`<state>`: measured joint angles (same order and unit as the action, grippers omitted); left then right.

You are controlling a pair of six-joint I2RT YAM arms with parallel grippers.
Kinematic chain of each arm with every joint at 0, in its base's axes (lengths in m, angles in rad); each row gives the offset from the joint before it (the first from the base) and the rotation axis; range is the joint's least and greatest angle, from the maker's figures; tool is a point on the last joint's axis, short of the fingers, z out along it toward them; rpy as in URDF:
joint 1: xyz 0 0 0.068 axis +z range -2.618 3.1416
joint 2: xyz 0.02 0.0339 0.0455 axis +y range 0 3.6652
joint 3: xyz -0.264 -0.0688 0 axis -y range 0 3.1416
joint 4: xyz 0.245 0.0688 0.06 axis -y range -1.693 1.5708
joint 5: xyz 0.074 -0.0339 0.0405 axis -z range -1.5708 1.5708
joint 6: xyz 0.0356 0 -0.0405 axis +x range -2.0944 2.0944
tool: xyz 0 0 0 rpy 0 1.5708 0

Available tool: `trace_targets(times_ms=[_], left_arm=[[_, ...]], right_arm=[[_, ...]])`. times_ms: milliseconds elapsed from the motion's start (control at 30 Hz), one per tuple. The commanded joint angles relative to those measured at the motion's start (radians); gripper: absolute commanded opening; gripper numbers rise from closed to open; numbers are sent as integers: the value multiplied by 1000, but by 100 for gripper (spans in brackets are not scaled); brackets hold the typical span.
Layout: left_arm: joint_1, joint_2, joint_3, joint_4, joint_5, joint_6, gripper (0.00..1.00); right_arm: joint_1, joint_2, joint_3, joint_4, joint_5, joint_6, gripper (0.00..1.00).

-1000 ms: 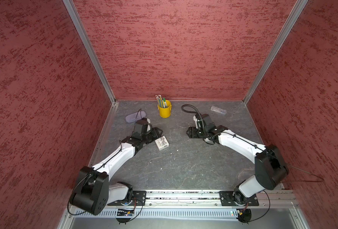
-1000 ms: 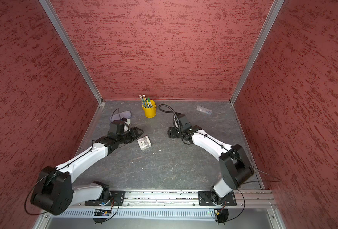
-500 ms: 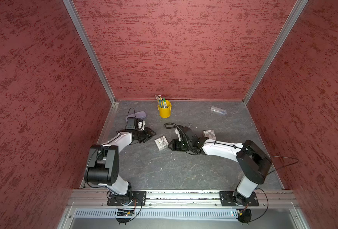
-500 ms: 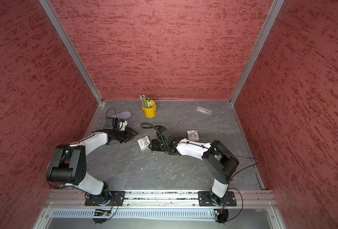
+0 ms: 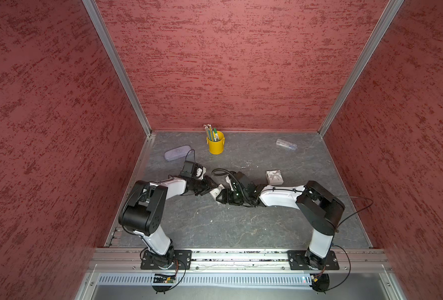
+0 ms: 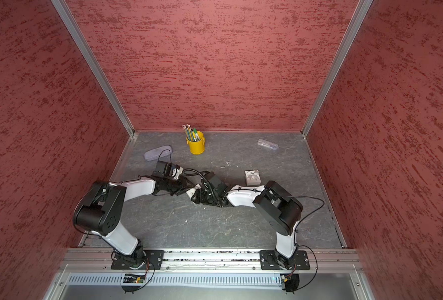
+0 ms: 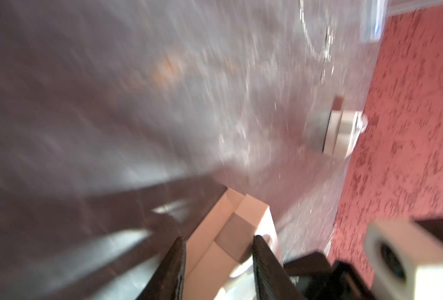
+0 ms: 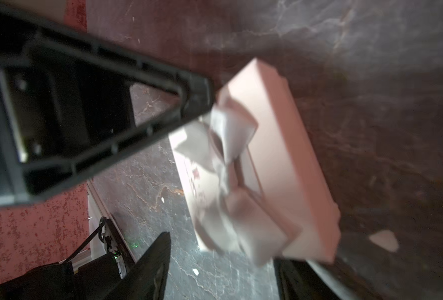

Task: Take the necklace out of the lift-off lid jewelry box
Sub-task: Move the jewelry box to the center of the board.

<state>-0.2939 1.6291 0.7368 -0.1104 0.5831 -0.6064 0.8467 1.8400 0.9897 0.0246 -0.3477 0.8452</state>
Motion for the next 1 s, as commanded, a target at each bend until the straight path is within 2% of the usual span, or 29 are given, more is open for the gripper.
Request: trace_targets(times_ms=[0, 200, 333, 467, 633, 833, 867, 933, 967], left_arm=[[-89, -75, -52, 52, -93, -116, 44], [-258, -159, -135, 145, -243, -297, 45], [-307, -178, -126, 141, -293, -325, 46], [-297, -253, -117, 49, -344, -279, 48], [-257, -374, -132, -113, -407, -187, 52], [-143, -471, -259, -118, -343, -175, 51], [-136, -486, -272, -122, -339, -170, 51], [-131, -508, -285, -134, -336, -154, 51], [-131, -516, -286, -144, -337, -146, 52]], right_arm=[[-28, -50, 18, -98, 73, -57, 69], [-73, -138, -4, -227, 128, -130, 73], [-89, -157, 5, -311, 153, -181, 75], [-89, -191, 42, -422, 228, -227, 77], [-70, -238, 82, -526, 340, -173, 78], [28, -157, 199, -574, 413, -88, 80], [41, -134, 223, -584, 423, -70, 82], [58, -101, 262, -611, 462, -22, 99], [67, -93, 270, -607, 476, -4, 99]])
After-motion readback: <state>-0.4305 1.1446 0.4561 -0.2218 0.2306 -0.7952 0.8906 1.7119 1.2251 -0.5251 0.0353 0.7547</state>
